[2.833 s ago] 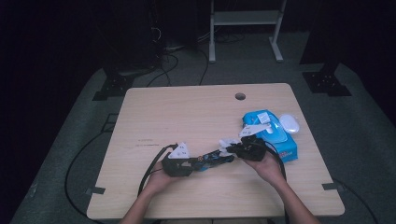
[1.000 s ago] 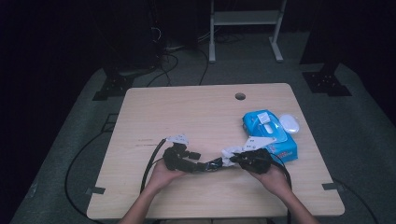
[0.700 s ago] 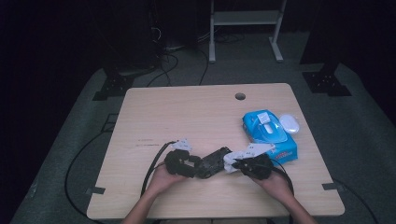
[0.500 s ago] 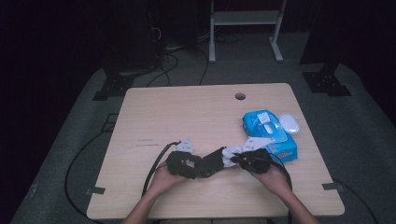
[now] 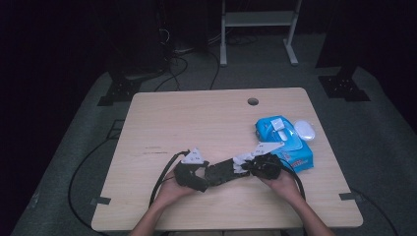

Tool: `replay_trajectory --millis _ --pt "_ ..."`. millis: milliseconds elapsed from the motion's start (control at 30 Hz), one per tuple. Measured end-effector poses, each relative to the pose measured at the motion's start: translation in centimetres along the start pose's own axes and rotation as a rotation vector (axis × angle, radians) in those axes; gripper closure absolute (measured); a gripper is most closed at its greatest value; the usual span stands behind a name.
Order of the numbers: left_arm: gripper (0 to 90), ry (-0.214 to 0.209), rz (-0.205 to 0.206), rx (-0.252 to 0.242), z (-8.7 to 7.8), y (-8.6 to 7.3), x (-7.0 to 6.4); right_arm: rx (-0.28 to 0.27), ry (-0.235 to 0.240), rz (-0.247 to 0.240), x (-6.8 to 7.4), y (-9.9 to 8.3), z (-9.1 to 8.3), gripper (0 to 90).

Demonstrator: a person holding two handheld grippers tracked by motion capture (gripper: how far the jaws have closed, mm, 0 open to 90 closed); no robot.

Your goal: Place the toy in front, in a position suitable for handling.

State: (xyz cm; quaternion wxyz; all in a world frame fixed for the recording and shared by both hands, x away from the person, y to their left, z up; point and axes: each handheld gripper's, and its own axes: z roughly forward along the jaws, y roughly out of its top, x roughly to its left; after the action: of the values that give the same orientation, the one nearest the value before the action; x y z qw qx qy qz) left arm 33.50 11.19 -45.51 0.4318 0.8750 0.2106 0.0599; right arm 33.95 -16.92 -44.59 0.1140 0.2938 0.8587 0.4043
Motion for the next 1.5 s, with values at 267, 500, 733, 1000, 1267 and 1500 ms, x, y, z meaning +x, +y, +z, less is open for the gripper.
replay_trajectory --millis 267,500,733,1000,1267,1500 --pt "14.9 0.024 0.018 0.02 0.5 -0.3 0.0 -0.005 0.011 0.012 0.0 -0.5 0.0 83.9" --pt "10.7 0.032 0.047 0.059 1.1 -0.4 -0.3 -0.011 0.018 0.019 0.0 -0.6 0.0 83.9" --pt "14.2 0.038 0.053 0.08 1.8 -0.7 -0.3 -0.014 0.021 0.028 0.1 -0.7 -0.1 84.0" --pt "23.5 0.051 0.078 0.073 1.9 -0.8 -0.5 -0.013 0.028 0.012 0.4 -0.5 0.1 83.9" --pt "23.7 0.063 0.098 0.082 1.9 -0.9 -0.6 -0.013 0.032 0.011 0.6 -0.4 0.1 84.0" --pt "23.8 0.064 0.097 0.081 2.0 -0.8 -0.9 -0.009 0.1 -0.052 3.2 1.0 2.0 84.0"
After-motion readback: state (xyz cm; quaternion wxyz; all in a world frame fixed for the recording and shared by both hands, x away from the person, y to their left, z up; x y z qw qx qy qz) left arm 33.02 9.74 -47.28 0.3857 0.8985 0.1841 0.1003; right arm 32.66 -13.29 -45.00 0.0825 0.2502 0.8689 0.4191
